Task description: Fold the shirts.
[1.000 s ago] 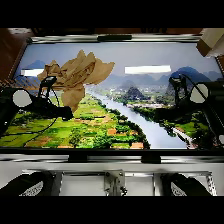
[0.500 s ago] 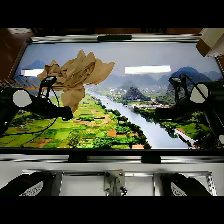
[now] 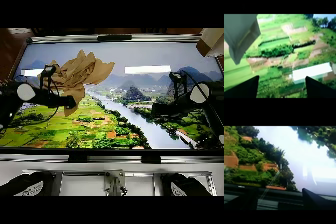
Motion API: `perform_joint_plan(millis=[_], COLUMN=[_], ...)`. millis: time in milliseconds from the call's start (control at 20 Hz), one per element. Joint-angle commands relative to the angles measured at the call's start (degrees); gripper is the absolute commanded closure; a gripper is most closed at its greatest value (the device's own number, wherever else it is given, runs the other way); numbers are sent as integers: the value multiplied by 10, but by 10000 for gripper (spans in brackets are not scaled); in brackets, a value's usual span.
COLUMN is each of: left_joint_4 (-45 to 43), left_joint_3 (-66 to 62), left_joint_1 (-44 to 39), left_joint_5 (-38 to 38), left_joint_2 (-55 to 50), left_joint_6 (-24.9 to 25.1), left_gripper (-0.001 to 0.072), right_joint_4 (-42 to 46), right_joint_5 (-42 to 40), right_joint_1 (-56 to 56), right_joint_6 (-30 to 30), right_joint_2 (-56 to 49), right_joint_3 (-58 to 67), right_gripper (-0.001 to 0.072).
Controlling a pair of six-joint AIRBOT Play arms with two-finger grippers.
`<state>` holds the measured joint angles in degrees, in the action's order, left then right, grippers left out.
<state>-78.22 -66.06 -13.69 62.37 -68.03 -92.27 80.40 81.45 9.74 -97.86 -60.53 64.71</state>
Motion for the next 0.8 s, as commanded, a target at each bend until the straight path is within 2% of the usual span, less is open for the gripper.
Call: perform_joint_plan(millis=[0, 150, 350, 500, 650, 750], left_joint_4=[-47, -75, -24, -2, 5, 54], left_joint_3=[-120, -289, -425, -428, -420, -420], left_joint_1=[22, 70, 125, 134, 121, 116], left_joint_5=[-49, -29, 115, 214, 206, 208], left_joint_2=[-101, -252, -415, -455, -461, -473], left_joint_6=[0, -8, -19, 20, 36, 30], left_gripper=[41, 41, 35, 27, 28, 44], right_joint_4=[-6, -6, -6, -6, -6, -6], right_joint_5=[-17, -36, -36, -51, -68, -69], right_joint_1=[0, 0, 0, 0, 0, 0], right_joint_6=[-17, -17, -17, -17, -17, -17], right_joint_2=[0, 0, 0, 0, 0, 0], right_joint_3=[0, 0, 0, 0, 0, 0], right_gripper=[56, 57, 57, 57, 57, 57])
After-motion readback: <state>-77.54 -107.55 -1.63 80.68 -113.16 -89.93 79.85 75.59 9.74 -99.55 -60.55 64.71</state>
